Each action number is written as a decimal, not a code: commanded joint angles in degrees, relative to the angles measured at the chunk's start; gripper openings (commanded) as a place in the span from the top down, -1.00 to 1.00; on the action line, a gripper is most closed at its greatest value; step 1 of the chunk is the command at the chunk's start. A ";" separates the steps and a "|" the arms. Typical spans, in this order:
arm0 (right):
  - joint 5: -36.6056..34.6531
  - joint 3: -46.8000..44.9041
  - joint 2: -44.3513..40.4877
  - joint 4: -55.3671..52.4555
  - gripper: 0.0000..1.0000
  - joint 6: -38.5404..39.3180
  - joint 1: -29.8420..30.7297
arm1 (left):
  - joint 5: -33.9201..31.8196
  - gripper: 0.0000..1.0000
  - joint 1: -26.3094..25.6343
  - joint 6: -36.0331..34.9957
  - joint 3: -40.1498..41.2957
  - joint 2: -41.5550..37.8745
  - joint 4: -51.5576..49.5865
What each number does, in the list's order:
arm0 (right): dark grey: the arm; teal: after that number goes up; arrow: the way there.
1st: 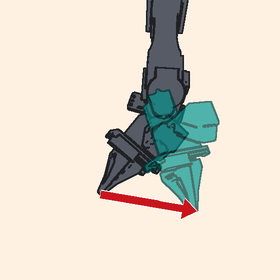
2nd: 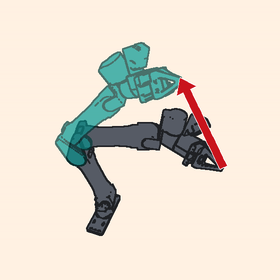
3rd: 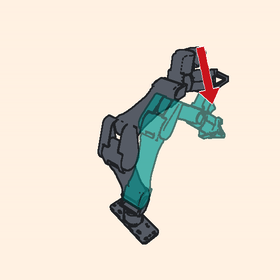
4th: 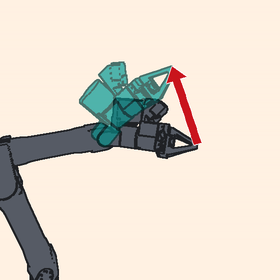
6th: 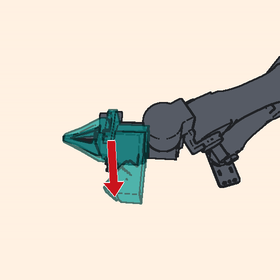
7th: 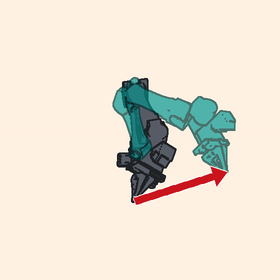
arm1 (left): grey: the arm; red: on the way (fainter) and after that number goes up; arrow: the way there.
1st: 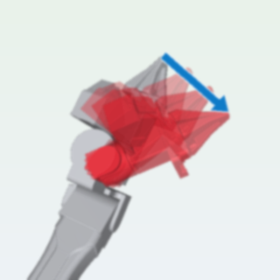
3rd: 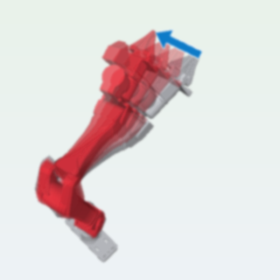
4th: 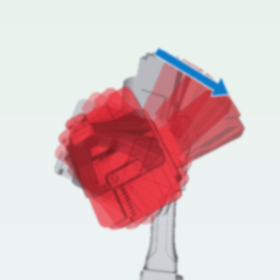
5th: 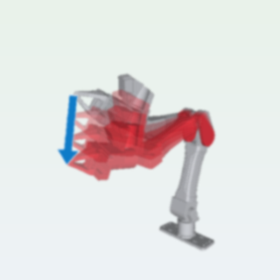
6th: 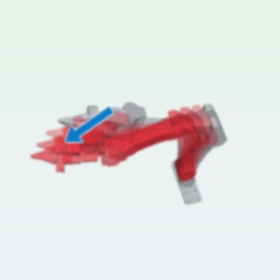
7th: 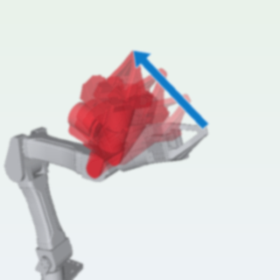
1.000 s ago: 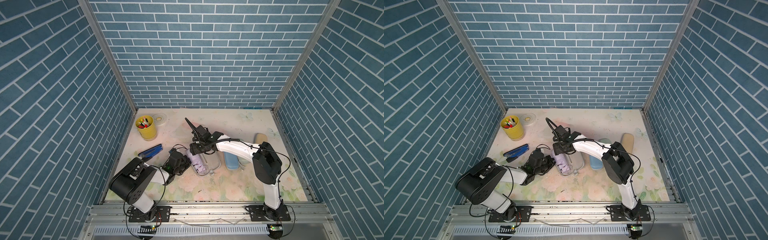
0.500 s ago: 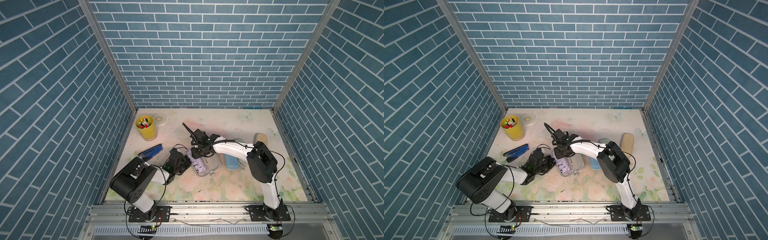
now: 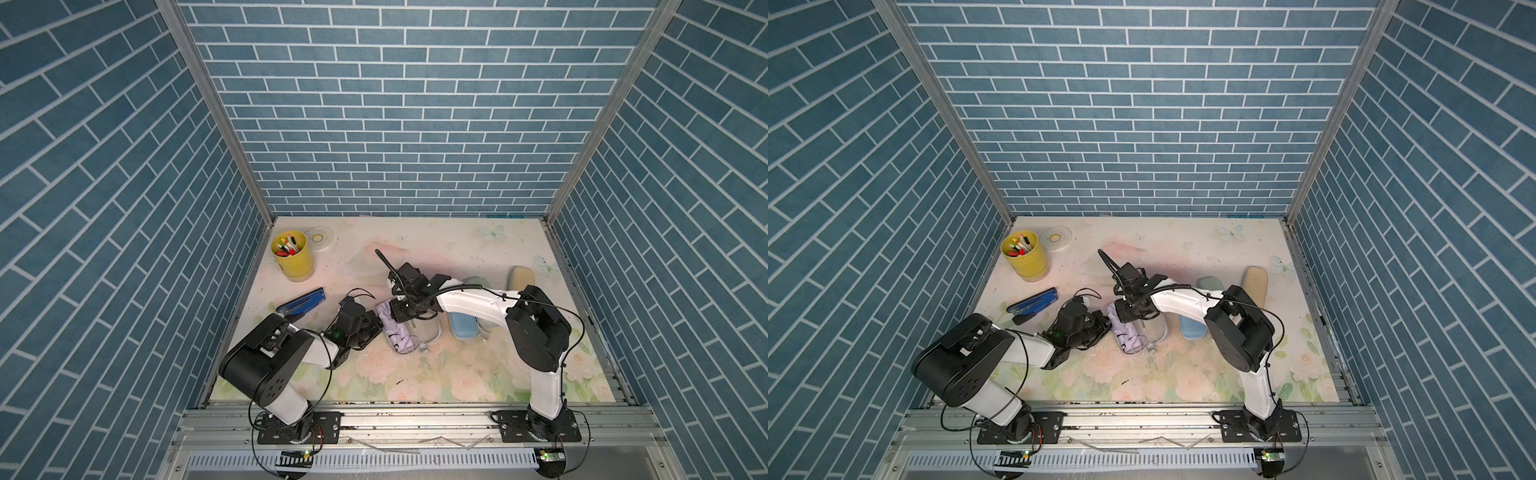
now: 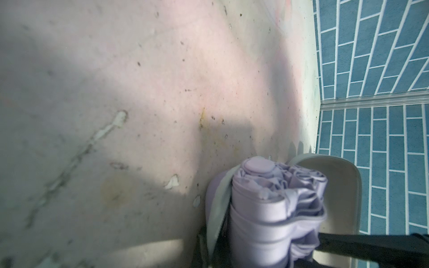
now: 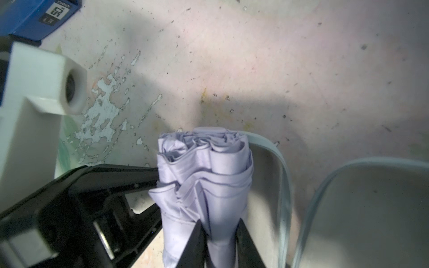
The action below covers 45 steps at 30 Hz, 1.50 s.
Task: Put umbrellas into zippered umbrella sleeves
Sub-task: Place the umbrella in the umbrella sleeve, then close the umbrella sleeve at the center of the board.
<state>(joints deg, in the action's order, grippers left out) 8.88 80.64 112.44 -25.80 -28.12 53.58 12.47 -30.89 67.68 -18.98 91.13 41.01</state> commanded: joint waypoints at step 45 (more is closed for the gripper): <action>27.23 -9.48 -9.81 -4.90 -0.61 9.75 -5.76 | 3.91 0.97 1.72 -7.74 -9.79 2.85 -6.61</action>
<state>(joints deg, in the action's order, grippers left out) 34.76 68.95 100.09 -28.53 -22.50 45.30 14.94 -29.47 60.58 -27.38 93.25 30.74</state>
